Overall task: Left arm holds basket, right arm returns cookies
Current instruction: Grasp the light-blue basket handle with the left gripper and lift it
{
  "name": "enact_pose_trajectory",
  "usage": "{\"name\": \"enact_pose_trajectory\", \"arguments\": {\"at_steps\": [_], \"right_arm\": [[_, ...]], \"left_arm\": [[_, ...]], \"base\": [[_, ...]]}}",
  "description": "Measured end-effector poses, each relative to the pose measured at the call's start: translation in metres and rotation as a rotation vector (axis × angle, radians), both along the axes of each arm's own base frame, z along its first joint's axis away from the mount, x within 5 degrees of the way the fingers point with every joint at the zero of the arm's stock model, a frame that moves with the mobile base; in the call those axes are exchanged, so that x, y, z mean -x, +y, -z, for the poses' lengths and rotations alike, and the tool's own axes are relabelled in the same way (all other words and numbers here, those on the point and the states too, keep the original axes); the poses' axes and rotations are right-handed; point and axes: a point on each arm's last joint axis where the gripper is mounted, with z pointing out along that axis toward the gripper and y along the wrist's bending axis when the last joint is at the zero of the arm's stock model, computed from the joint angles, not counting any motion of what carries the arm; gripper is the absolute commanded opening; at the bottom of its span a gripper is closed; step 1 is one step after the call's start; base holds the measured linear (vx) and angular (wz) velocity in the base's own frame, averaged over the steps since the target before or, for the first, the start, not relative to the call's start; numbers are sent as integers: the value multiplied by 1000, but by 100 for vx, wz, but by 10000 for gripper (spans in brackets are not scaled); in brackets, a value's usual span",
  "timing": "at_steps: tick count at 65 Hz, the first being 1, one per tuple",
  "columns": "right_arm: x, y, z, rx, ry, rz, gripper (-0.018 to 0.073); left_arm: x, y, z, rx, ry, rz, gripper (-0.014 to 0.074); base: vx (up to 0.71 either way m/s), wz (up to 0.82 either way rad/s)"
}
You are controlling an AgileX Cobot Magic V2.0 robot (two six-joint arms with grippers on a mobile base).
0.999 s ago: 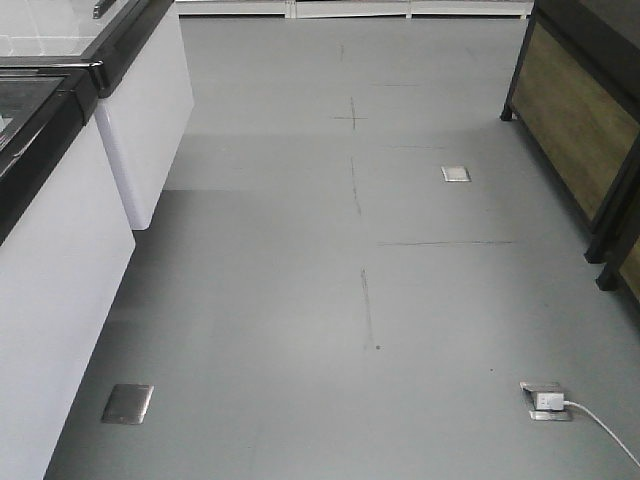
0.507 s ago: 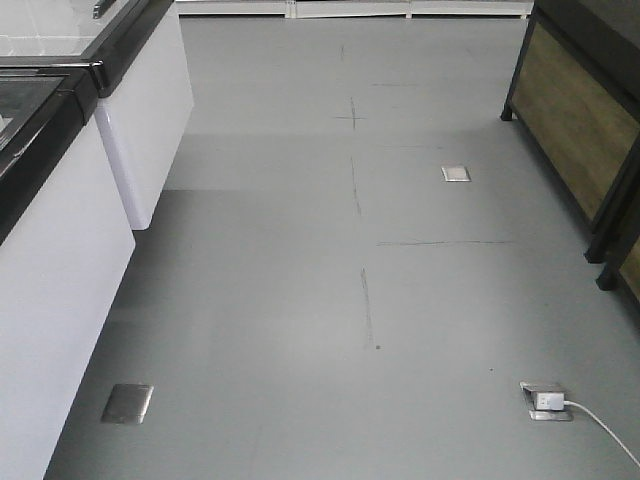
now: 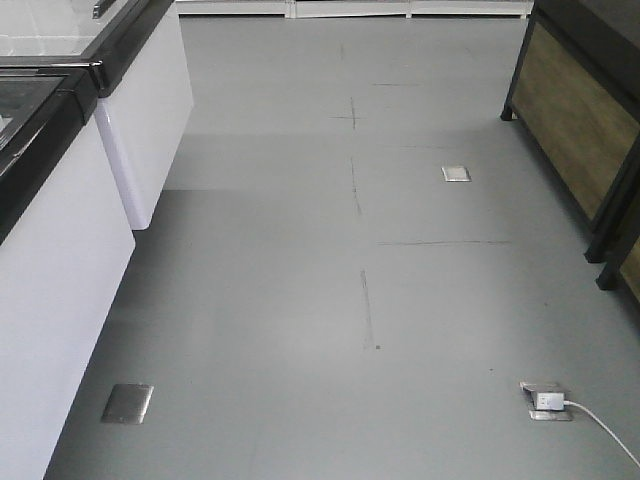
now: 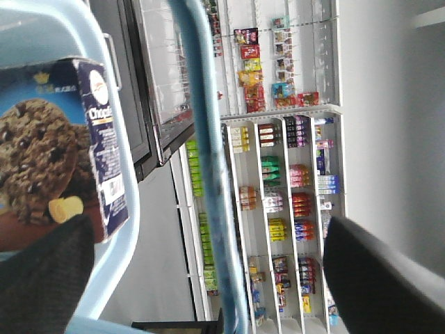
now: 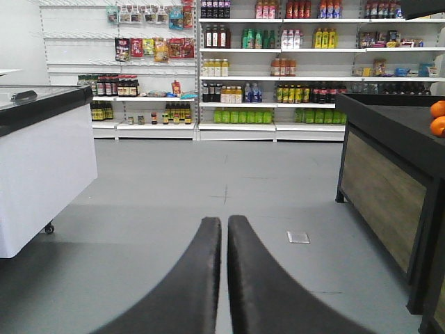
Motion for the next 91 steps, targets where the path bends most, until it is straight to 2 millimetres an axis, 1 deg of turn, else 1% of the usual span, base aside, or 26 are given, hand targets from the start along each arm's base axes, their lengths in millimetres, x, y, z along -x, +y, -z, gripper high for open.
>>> {"name": "enact_pose_trajectory", "arguments": {"at_steps": [7, 11, 16, 30, 34, 41, 48, 60, 74, 81, 86, 91], "right_arm": [[0, 0, 0, 0, 0, 0, -6], [0, 0, 0, 0, 0, 0, -6], [0, 0, 0, 0, 0, 0, -6], [0, 0, 0, 0, 0, 0, -6], [0, 0, 0, 0, 0, 0, -6], [0, 0, 0, 0, 0, 0, -6], [0, 0, 0, 0, 0, 0, -6], [0, 0, 0, 0, 0, 0, -6], [0, 0, 0, 0, 0, 0, -6], [0, 0, 0, 0, 0, 0, -6], [0, 0, 0, 0, 0, 0, -6], [0, 0, 0, 0, 0, 0, -6]], "left_arm": [[-8, 12, -4, -20, -25, 22, 628], [-11, 17, -2, -8, -33, 32, 621], [-14, 22, 3, 9, -33, 38, 592], [-20, 28, 22, 59, -17, 48, 470], [-22, 29, 25, 68, -13, 50, 437], [-24, 28, 25, 75, -19, 49, 369], [-24, 29, 23, 79, -32, 43, 272], [-24, 28, 17, 78, -59, 38, -11], [-24, 27, 13, 100, -81, 41, -7], [-25, 27, 9, 83, -78, 54, -8], [-27, 25, 1, 39, -68, 81, -8], [-32, 21, -12, -26, -68, 125, -8]], "base": [[0, 0], [0, 0], [0, 0], [0, 0], [0, 0], [0, 0], [0, 0], [0, 0], [0, 0], [0, 0], [0, 0], [0, 0]]}}
